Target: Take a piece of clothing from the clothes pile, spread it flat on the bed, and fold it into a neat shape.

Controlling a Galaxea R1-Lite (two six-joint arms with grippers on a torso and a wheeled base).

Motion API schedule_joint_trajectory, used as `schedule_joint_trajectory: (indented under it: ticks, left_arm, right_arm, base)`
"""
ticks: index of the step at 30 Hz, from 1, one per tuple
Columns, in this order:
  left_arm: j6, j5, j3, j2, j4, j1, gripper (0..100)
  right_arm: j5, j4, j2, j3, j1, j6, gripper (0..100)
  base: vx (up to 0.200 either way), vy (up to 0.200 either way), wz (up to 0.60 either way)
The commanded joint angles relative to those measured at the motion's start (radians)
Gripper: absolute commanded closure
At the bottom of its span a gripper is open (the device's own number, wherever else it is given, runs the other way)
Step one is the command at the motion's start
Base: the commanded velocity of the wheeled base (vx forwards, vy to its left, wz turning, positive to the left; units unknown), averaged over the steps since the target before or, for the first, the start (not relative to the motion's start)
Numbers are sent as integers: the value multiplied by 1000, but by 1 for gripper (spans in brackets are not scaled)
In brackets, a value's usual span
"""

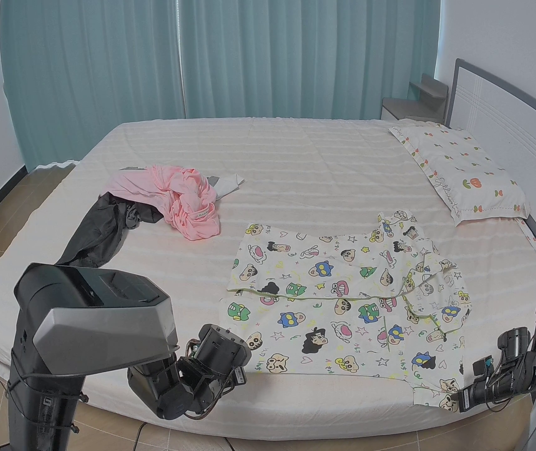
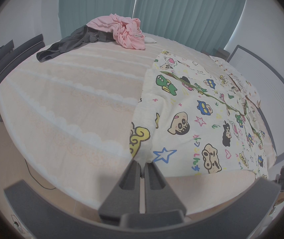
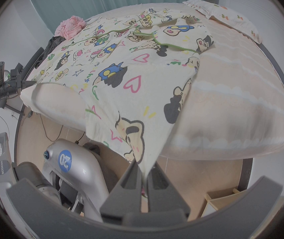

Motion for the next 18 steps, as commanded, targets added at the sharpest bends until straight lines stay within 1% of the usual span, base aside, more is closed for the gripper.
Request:
schedule_joint_trajectory:
  ticks: [1, 2, 3, 7, 14, 15, 16, 18]
  left_arm:
    - [7, 1, 29, -12, 2, -16, 100]
    - [21, 1, 38, -15, 2, -18, 100]
    - [30, 1, 41, -15, 3, -18, 100]
    - [50, 1, 64, -22, 2, -20, 100]
    - [54, -1, 81, -23, 3, -24, 100]
    - [54, 1, 81, -23, 2, -24, 100]
    - [54, -1, 92, -29, 2, -30, 100]
    - [54, -1, 101, -35, 3, -38, 100]
  right_arm:
    - [0, 31, -50, 18, -22, -24, 100]
    - [0, 86, -70, 18, -37, -68, 100]
    - [0, 111, -78, 18, -49, -94, 100]
    - [0, 195, -106, 18, -86, -168, 100]
    - [0, 276, -130, 18, -140, -286, 100]
    - [0, 278, -132, 18, -142, -289, 100]
    - [0, 299, -141, 18, -168, -334, 100]
    - [3, 318, -148, 18, -192, -378, 100]
  base:
    - [0, 0, 0]
    - [0, 0, 0]
    - [0, 0, 0]
    - [0, 0, 0]
    - [0, 0, 0]
    - [0, 0, 0]
    - [0, 0, 0]
    - [0, 0, 0]
